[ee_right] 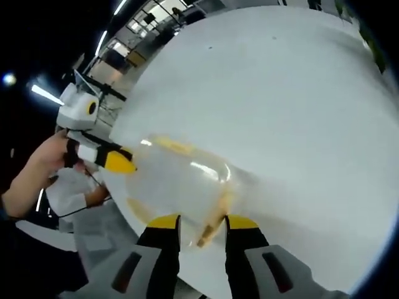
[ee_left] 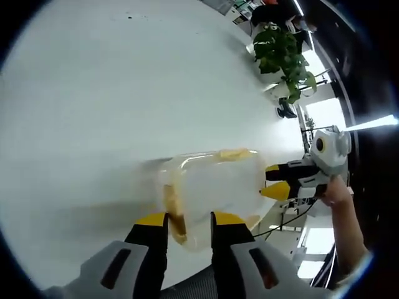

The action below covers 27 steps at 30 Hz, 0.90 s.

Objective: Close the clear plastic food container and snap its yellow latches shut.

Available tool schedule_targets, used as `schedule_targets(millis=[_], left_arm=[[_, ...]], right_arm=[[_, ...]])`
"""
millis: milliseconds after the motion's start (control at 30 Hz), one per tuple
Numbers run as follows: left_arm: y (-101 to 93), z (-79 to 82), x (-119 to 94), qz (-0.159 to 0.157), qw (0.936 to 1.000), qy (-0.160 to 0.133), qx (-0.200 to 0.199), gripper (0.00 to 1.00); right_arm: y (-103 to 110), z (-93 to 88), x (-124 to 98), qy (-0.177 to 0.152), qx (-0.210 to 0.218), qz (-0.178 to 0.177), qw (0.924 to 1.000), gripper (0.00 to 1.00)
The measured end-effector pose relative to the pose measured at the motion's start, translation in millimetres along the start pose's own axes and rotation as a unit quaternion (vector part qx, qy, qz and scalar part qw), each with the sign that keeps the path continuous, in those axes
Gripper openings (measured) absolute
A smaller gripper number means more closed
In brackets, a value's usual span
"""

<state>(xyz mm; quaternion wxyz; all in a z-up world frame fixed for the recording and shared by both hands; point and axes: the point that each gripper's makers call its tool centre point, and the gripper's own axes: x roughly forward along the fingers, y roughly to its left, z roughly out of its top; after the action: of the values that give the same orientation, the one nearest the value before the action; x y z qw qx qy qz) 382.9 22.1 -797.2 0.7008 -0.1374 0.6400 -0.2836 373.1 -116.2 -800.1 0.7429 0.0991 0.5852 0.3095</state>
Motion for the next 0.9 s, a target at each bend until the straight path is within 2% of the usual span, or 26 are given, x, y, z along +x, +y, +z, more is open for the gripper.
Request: schedule_targets(millis=[267,400,467,567,700,767,833,867,900], left_arm=[[-0.5,-2.2,-1,0.001,0.9998,-0.001,0.021,0.26],[-4.4,-1.6,-2,-0.005,0.9995,-0.007,0.03,0.36],[-4.0,2.3,-3,0.0,0.9987,-0.018,0.047,0.41],[-1.2,-1.2,-3,0.012,0.9964,-0.004,0.084,0.44],[0.3,3.3,-5,0.03,0.9868,-0.013,0.158,0.45],[-0.9,0.7,-7,0.034,0.9848,-0.007,0.17,0.48],[-2.9,1.4,-7,0.033,0.9799,-0.004,0.197,0.49],[-1.4,0.9,-7,0.041,0.9786,-0.001,0.202,0.49],[2.2,1.3,-9,0.054,0.9739,0.006,0.22,0.49]], right_arm=[[2,-0.3,-2,0.0,-0.009,-0.006,0.9999,0.26],[1,0.6,-2,-0.001,-0.025,-0.01,0.9996,0.25],[3,0.4,-4,-0.003,-0.038,-0.014,0.9992,0.25],[3,0.1,-4,-0.002,-0.054,-0.019,0.9983,0.24],[7,-1.9,-7,0.003,-0.095,-0.023,0.9953,0.24],[7,0.1,-9,0.001,-0.111,-0.027,0.9935,0.24],[7,2.4,-11,0.0,-0.132,-0.031,0.9908,0.25],[9,2.7,-12,0.001,-0.14,-0.031,0.9897,0.25],[10,2.9,-13,0.002,-0.148,-0.032,0.9885,0.26]])
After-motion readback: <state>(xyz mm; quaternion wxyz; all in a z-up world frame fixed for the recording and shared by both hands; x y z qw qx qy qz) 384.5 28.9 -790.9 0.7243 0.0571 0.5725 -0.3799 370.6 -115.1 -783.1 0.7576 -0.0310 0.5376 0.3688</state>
